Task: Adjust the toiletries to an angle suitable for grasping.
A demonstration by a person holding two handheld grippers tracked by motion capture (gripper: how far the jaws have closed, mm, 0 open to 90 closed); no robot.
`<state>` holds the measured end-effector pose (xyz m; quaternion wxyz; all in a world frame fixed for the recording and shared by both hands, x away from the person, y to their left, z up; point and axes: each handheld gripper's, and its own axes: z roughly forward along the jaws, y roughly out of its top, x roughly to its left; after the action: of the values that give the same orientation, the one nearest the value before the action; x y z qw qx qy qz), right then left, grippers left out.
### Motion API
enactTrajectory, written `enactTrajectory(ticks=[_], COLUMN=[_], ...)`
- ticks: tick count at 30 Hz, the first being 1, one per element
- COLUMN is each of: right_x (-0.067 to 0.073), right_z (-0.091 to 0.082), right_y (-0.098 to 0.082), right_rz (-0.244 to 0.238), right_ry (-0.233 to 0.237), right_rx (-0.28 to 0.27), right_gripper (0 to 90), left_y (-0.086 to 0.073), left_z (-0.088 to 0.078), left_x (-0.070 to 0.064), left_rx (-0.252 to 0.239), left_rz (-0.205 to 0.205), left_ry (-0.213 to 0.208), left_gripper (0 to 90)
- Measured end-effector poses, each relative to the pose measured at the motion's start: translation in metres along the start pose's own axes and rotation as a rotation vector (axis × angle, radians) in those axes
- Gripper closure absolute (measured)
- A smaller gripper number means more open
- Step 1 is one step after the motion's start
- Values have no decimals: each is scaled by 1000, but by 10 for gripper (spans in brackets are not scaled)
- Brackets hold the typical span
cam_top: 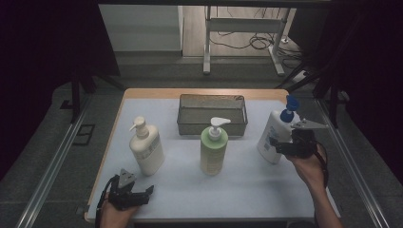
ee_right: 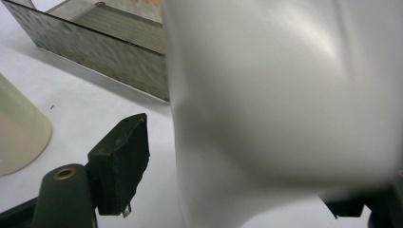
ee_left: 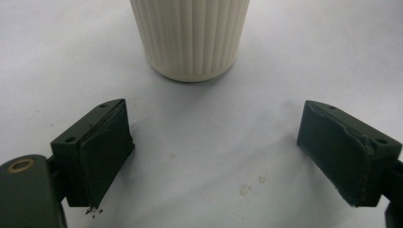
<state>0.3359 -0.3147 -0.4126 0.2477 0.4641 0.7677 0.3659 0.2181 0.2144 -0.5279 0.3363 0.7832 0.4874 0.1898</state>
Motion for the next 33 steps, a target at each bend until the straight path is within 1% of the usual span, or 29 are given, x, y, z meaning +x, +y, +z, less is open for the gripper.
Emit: enactTrajectory(ticks=[1, 6, 7, 11, 12, 14, 15, 16, 17, 23, 29, 31, 33], right_x=[1, 2, 2, 1, 0, -1, -2, -2, -5, -6, -5, -6, -6], right_z=[3, 6, 7, 8, 9, 9, 8, 8, 8, 7, 5, 3, 2], right_y=[3, 6, 8, 10, 10, 11, 11, 11, 10, 10, 10, 11, 11], right_rz=[-3, -7, -11, -4, 2, 5, 14, 14, 34, 39, 44, 59, 60], right_ry=[-1, -4, -12, -14, -13, -12, -15, -15, 2, 11, 8, 25, 30], right_rx=[-1, 2, -3, -4, -7, -5, -13, -13, -19, -19, -21, -14, -16], right_gripper=[224, 243, 261, 289, 310, 325, 366, 366, 375, 386, 392, 394, 394], left_y=[0, 0, 0, 0, 0, 0, 0, 0, 0, 0, 0, 0, 0], left_z=[0, 0, 0, 0, 0, 0, 0, 0, 0, 0, 0, 0, 0], left_x=[0, 0, 0, 0, 0, 0, 0, 0, 0, 0, 0, 0, 0], left_rx=[0, 2, 1, 2, 2, 2, 2, 2, 2, 2, 3, 3, 3], left_rz=[0, 2, 1, 2, 1, 2, 2, 2, 2, 2, 2, 2, 2], left_ry=[0, 0, 0, 0, 0, 0, 0, 0, 0, 0, -1, 0, -1], left_gripper=[106, 106, 106, 106, 106, 106, 106, 106, 106, 106, 106, 106, 106])
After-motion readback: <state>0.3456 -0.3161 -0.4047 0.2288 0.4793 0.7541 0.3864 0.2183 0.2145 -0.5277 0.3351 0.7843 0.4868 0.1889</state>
